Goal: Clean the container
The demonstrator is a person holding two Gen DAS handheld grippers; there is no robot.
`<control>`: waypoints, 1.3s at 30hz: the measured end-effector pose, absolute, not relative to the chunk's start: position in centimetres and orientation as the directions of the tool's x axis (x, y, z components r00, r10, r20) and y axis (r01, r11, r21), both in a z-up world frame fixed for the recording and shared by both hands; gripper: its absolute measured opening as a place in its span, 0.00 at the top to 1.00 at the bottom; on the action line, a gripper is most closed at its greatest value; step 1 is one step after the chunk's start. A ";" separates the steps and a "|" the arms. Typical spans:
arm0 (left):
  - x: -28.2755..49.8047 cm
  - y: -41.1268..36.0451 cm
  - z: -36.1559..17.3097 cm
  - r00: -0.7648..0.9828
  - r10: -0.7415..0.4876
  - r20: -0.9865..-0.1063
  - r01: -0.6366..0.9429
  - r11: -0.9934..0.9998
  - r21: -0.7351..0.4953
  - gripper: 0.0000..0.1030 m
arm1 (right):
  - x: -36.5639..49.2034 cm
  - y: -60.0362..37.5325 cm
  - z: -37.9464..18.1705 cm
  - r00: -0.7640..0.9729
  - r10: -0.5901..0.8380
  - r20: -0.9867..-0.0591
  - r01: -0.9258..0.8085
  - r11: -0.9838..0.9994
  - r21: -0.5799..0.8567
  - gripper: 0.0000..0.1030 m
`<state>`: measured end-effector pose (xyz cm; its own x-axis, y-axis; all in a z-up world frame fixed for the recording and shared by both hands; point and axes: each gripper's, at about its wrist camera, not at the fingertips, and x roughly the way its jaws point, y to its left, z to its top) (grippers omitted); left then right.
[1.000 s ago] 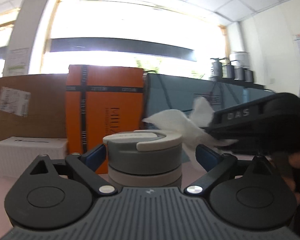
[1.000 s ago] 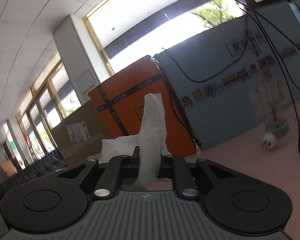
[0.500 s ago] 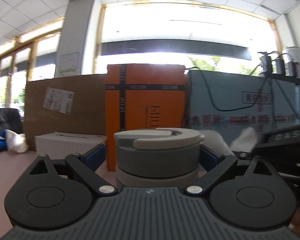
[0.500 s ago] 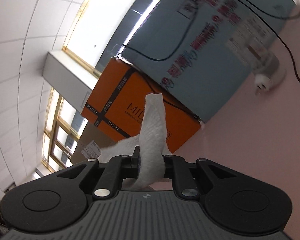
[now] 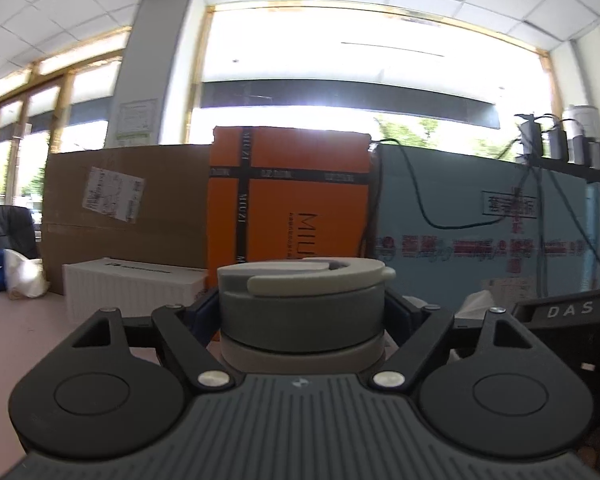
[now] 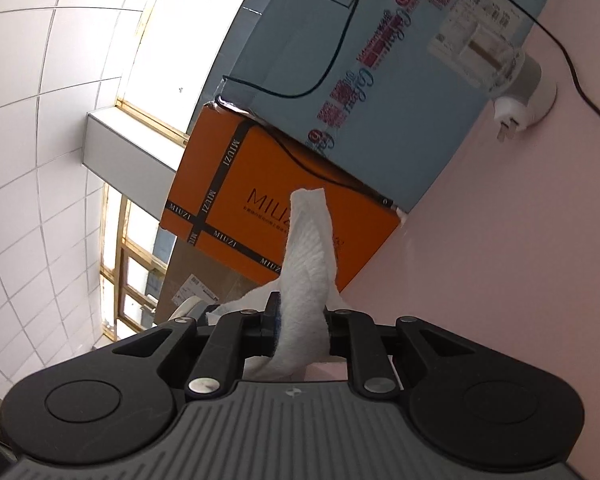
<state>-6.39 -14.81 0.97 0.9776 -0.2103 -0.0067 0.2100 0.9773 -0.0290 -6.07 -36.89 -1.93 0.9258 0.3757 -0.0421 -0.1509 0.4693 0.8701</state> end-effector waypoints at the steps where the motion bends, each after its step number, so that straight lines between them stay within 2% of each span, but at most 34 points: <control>1: -6.4 -14.4 1.0 0.972 -0.236 -0.008 0.236 0.971 -0.029 0.24 | -6.0 -36.8 -2.0 0.924 0.381 -0.046 -0.149 0.465 0.873 0.86; 14: -4.8 -9.7 1.4 0.790 -0.612 -0.043 0.613 0.789 0.045 0.24 | -6.3 -36.6 -2.6 0.921 0.387 -0.054 -0.133 0.440 0.888 0.86; 20: -2.3 -7.7 2.0 0.656 -0.750 -0.086 0.753 0.659 -0.001 0.24 | -6.0 -36.8 -3.3 0.916 0.396 -0.055 -0.115 0.393 0.912 0.86; 27: -1.3 -7.0 1.5 0.616 -0.784 -0.080 0.779 0.621 -0.086 0.22 | -5.5 -35.6 -3.7 0.899 0.427 -0.095 -0.083 0.379 0.922 0.86; 32: -2.0 -7.9 0.6 0.651 -0.756 -0.067 0.755 0.654 -0.050 0.20 | -6.3 -35.0 -3.6 0.910 0.391 -0.138 -0.040 0.414 0.909 0.86; 35: -2.0 -7.2 0.7 0.650 -0.759 -0.045 0.753 0.651 -0.100 0.19 | -6.9 -34.9 -3.6 0.915 0.388 -0.109 -0.059 0.397 0.916 0.85; 38: -2.1 -6.3 0.9 0.663 -0.749 -0.011 0.740 0.657 -0.143 0.19 | -7.4 -35.1 -4.1 0.916 0.398 -0.059 -0.080 0.324 0.943 0.74; 39: -2.1 -6.2 0.9 0.665 -0.747 -0.007 0.738 0.658 -0.148 0.19 | -7.6 -35.3 -4.3 0.915 0.401 -0.046 -0.082 0.297 0.951 0.67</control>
